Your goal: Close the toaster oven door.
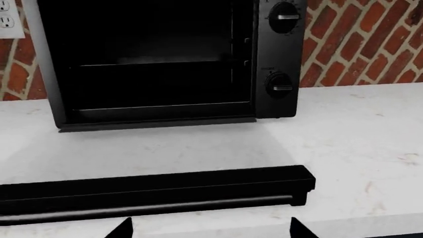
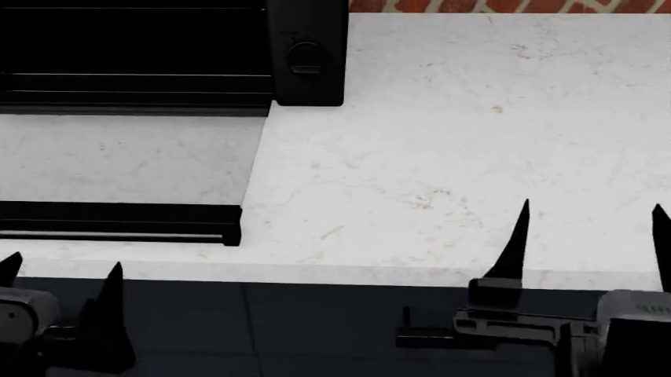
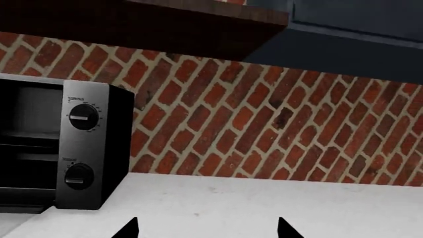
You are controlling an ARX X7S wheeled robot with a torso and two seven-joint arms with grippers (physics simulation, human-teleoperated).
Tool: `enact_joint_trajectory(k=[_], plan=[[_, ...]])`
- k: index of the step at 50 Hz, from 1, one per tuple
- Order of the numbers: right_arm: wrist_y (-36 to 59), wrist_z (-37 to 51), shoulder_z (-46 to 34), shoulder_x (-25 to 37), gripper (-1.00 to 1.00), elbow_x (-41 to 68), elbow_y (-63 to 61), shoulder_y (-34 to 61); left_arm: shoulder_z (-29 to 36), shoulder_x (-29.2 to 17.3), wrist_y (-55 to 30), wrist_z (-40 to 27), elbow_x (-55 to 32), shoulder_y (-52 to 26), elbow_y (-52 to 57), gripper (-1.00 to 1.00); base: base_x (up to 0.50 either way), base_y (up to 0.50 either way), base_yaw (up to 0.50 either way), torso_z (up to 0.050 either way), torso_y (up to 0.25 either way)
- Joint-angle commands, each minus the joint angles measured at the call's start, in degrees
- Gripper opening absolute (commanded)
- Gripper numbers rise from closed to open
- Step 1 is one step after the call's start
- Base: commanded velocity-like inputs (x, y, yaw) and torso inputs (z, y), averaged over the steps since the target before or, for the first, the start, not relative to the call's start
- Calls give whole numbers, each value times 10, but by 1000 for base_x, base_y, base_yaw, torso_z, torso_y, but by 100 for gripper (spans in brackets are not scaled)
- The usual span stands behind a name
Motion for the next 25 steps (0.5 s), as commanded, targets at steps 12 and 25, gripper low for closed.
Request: enact_joint_trajectory(k=[12, 25], plan=[[346, 153, 189, 246, 100, 358, -193, 285, -61, -94, -270, 8, -82, -212, 73, 100, 0, 0, 0, 0, 0], [313, 177, 167, 266, 100, 365, -187, 255, -62, -102, -218, 24, -78, -194, 66, 100, 0, 332, 0, 0, 0]])
